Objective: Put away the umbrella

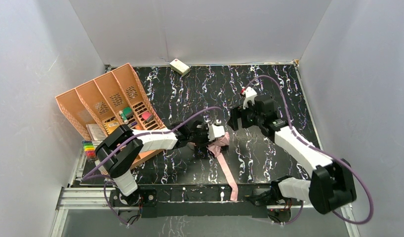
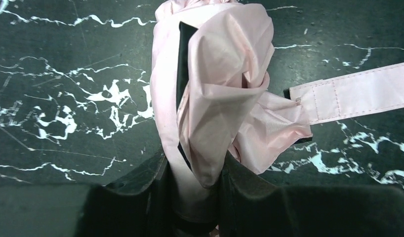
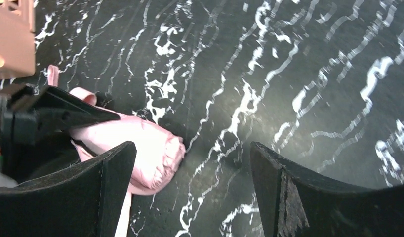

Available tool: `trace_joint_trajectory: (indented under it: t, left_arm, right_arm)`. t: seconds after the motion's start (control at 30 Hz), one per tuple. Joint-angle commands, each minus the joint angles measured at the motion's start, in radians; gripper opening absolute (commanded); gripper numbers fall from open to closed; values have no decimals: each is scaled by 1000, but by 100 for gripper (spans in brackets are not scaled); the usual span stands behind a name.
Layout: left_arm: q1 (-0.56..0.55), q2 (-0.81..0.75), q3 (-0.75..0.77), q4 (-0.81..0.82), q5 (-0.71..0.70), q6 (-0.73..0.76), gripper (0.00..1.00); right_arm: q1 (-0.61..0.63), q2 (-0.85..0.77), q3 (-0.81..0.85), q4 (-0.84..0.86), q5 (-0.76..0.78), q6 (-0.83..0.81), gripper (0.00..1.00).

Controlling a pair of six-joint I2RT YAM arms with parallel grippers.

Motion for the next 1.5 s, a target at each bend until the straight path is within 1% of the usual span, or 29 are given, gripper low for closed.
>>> trace_joint_trajectory:
  t: [0.0,0.13,0.23,0.47,0.73,0.9,1.07,1.13,1.23,1.27,1.3,1.37,1.47]
  left_arm:
    - [-55,37,-79,-45,-255,66,0]
    - [-106,36,-123,30,-399,106,0]
    - [-136,54,-151,67,-488,140,0]
    - [-173,71,-194,124,-544,174,0]
    - [-192,80,-222,167,-555,191,0]
    - [-199,80,-226,181,-551,192,0]
    - [-199,82,-221,185,-547,191,0]
    - [-200,78,-215,180,-547,180,0]
    - [-199,62,-211,179,-541,157,0]
    - [-199,54,-212,183,-538,149,2]
    - [-199,48,-212,184,-536,141,8]
    - [-198,37,-212,186,-534,120,17]
    - [-194,10,-212,191,-525,76,39]
  right_arm:
    - [-13,144,140,-15,-226,-111,93]
    - [-23,287,230,-62,-373,-201,92]
    - [-23,398,319,-182,-470,-300,92]
    - [-22,546,422,-299,-546,-421,90]
    - [-22,639,465,-378,-651,-546,90]
    - [-3,697,483,-392,-610,-568,89]
    - [42,751,494,-431,-529,-582,86]
    - [55,766,489,-435,-481,-574,79]
    - [66,774,474,-440,-403,-561,65]
    - [68,773,466,-439,-386,-560,60]
    - [68,767,456,-437,-372,-556,56]
    - [74,750,434,-425,-351,-549,52]
    - [92,721,400,-403,-304,-534,47]
